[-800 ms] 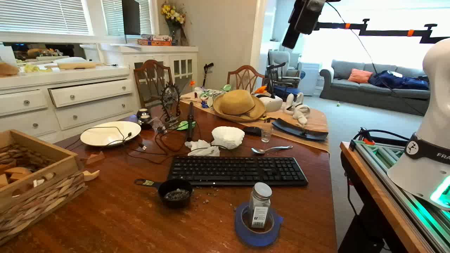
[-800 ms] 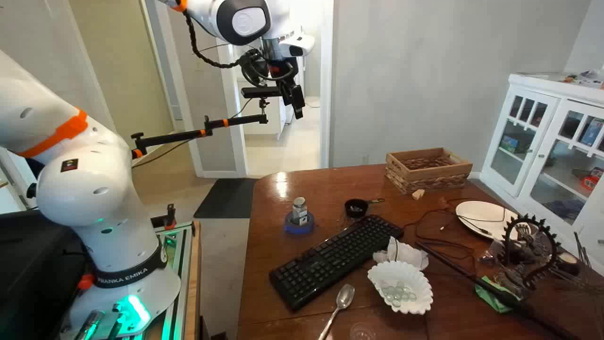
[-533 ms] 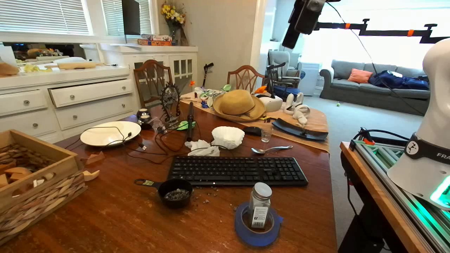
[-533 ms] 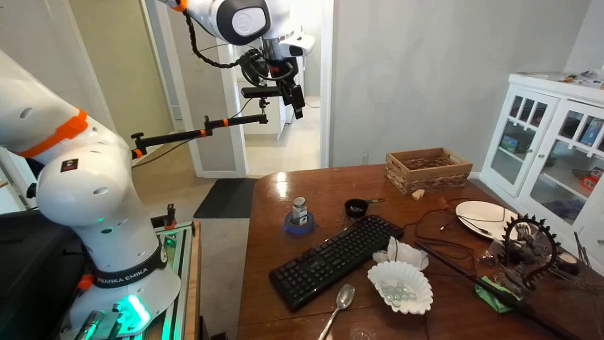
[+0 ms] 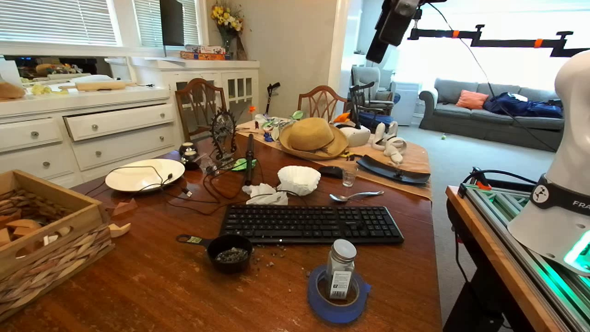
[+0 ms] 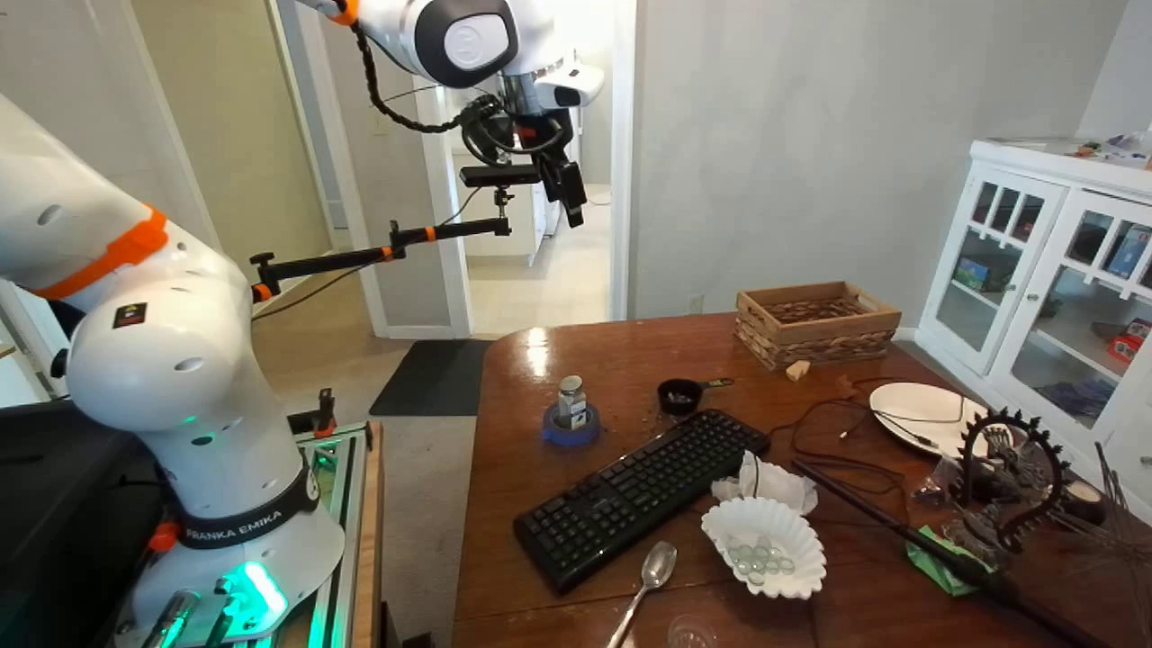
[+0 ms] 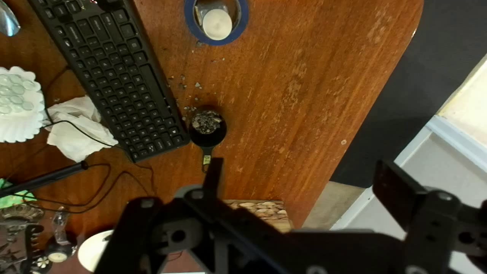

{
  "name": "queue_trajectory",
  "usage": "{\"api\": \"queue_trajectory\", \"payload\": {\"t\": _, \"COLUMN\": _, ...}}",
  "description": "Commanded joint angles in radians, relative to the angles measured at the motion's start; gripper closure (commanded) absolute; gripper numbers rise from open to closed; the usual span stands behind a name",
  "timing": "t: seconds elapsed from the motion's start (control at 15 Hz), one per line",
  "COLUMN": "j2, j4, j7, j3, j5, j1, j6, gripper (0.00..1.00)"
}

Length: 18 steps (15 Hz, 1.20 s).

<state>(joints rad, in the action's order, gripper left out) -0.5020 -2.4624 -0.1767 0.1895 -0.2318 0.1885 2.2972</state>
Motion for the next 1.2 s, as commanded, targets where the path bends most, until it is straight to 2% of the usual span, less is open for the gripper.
{"api": "queue_trajectory", "payload": {"t": 0.0, "j2": 0.053, "j4": -0.006, "j7": -0.115, "j3": 0.018, "j5": 0.082, "j1": -0.090, "j6": 0.069, "gripper": 0.00}}
{"api": "queue_trajectory", "payload": {"t": 0.27, "j2": 0.130, "j4": 0.002, "j7": -0.270, "j3": 0.032, "j5": 0.232, "j1": -0.205, "j6": 0.048, "gripper": 0.00}}
{"api": "queue_trajectory", "payload": {"t": 0.47, "j2": 0.190, "j4": 0.006, "j7": -0.303, "j3": 0.019, "j5": 0.346, "j1": -0.251, "j6": -0.013, "gripper": 0.00}}
{"api": "queue_trajectory", "payload": {"t": 0.8, "j2": 0.293, "j4": 0.022, "j7": -0.336, "j3": -0.019, "j5": 0.425, "j1": -0.270, "j6": -0.013, "gripper": 0.00}}
{"api": "queue_trajectory", "payload": {"t": 1.13, "j2": 0.478, "j4": 0.060, "j7": -0.514, "j3": -0.003, "j5": 0.545, "j1": -0.244, "j6": 0.068, "gripper": 0.00}}
